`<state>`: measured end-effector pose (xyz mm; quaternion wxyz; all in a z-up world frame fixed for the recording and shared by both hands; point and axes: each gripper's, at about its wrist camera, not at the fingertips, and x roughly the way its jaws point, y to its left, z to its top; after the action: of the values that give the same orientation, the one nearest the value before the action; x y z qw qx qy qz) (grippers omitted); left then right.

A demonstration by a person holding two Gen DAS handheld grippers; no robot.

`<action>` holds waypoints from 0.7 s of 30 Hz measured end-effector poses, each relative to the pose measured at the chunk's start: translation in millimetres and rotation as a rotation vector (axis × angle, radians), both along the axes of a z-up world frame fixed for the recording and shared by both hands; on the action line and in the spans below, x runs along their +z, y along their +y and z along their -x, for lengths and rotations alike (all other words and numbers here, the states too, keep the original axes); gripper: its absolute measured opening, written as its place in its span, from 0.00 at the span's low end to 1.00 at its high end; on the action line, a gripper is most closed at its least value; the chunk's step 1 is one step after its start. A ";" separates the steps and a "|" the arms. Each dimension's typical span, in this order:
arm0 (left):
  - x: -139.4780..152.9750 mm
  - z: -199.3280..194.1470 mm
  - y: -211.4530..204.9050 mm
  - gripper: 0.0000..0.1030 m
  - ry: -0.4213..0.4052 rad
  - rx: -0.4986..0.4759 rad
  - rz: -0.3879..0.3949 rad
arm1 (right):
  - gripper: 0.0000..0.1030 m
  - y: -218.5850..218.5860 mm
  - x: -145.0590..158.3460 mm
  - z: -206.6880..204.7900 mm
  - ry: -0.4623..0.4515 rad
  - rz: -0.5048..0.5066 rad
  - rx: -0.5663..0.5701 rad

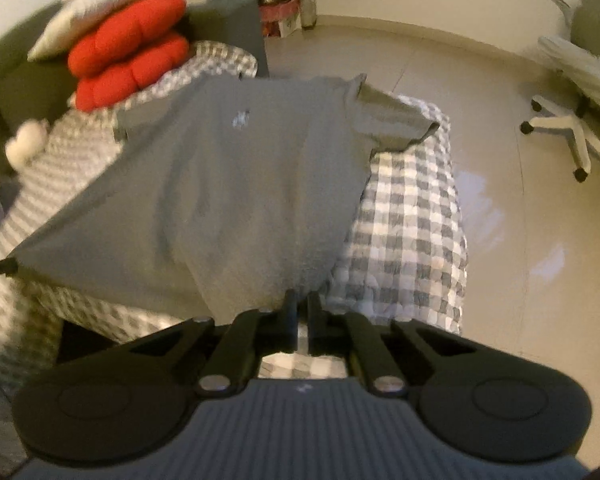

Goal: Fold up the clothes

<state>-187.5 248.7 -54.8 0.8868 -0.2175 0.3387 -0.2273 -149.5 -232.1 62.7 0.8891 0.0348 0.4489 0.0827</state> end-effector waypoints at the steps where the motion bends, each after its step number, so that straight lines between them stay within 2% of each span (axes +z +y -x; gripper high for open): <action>1: 11.4 2.3 2.1 0.04 -0.027 0.005 -0.002 | 0.03 -2.3 5.8 0.1 -0.003 -0.024 -0.012; 2: 20.7 3.7 4.3 0.04 -0.042 0.010 0.000 | 0.00 -4.9 9.8 -0.5 -0.001 -0.055 -0.028; 6: 42.5 3.5 9.6 0.04 -0.061 0.006 -0.014 | 0.00 -10.9 22.9 -2.3 -0.012 -0.125 -0.063; 10: 30.5 -3.4 1.3 0.04 -0.009 0.018 -0.125 | 0.02 -10.2 17.0 -7.6 -0.019 -0.088 -0.069; 11: 25.2 -5.2 -0.8 0.04 0.010 0.023 -0.152 | 0.08 -10.7 10.8 -9.3 -0.012 -0.083 -0.069; 15: 0.4 -7.7 -4.9 0.04 0.078 0.038 -0.213 | 0.15 -12.5 -20.6 -6.1 0.037 -0.089 -0.066; 16: -5.1 -8.0 -4.9 0.04 0.091 0.038 -0.216 | 0.28 -12.5 -28.5 -3.9 0.054 -0.091 -0.064; 17: -10.6 -8.3 -4.9 0.04 0.104 0.038 -0.219 | 0.46 -12.6 -36.2 -1.6 0.069 -0.092 -0.062; 18: -12.9 -9.1 -5.1 0.04 0.109 0.038 -0.226 | 0.50 -12.8 -42.7 2.0 0.073 -0.087 -0.061; 21: -18.6 -11.7 -5.7 0.04 0.119 0.041 -0.249 | 0.51 -16.7 -62.6 10.8 0.082 -0.095 -0.056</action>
<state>-175.8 243.1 -73.4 0.8896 -0.1260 0.4118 -0.1519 -160.3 -248.8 0.1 0.8693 0.0929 0.4793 0.0776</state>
